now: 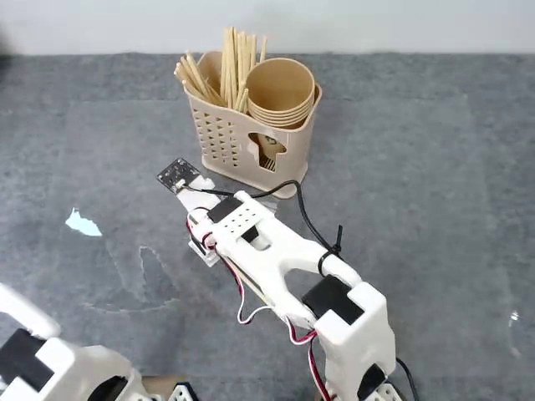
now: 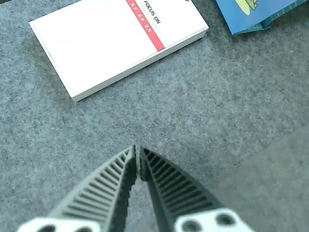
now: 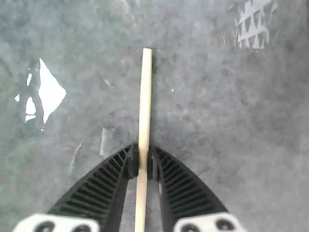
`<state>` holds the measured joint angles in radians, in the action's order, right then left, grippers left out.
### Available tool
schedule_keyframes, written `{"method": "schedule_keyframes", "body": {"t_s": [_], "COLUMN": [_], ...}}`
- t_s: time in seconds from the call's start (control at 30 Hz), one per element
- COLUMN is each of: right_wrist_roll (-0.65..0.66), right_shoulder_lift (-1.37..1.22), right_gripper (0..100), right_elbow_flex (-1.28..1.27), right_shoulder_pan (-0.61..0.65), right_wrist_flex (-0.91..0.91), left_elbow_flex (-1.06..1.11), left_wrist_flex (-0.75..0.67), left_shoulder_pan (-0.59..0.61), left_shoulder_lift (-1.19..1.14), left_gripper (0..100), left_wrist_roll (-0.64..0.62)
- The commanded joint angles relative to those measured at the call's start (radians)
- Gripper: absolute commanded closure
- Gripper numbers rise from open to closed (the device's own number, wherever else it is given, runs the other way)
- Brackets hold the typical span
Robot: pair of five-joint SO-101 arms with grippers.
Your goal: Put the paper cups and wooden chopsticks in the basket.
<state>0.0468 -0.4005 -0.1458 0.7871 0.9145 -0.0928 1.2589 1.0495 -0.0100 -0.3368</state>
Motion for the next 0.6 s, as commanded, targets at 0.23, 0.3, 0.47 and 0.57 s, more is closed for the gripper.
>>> {"method": "schedule_keyframes", "body": {"t_s": [0.23,0.3,0.47,0.57], "right_wrist_roll": [0.054,0.055,0.055,0.054], "right_shoulder_lift": [0.363,0.447,0.631,0.7], "right_gripper": [99.1,99.1,99.1,99.1], "right_elbow_flex": [0.023,0.023,0.029,0.077], "right_shoulder_pan": [-0.012,-0.027,-0.088,-0.12], "right_wrist_flex": [0.14,0.145,0.139,0.139], "left_elbow_flex": [-0.007,-0.012,-0.012,-0.012], "left_wrist_flex": [0.032,0.084,0.153,0.19], "left_shoulder_pan": [-0.052,-0.097,-0.181,-0.219], "left_shoulder_lift": [0.058,0.06,0.06,0.068], "left_gripper": [99,99,99,99], "left_wrist_roll": [0.025,0.066,0.086,0.086]}}
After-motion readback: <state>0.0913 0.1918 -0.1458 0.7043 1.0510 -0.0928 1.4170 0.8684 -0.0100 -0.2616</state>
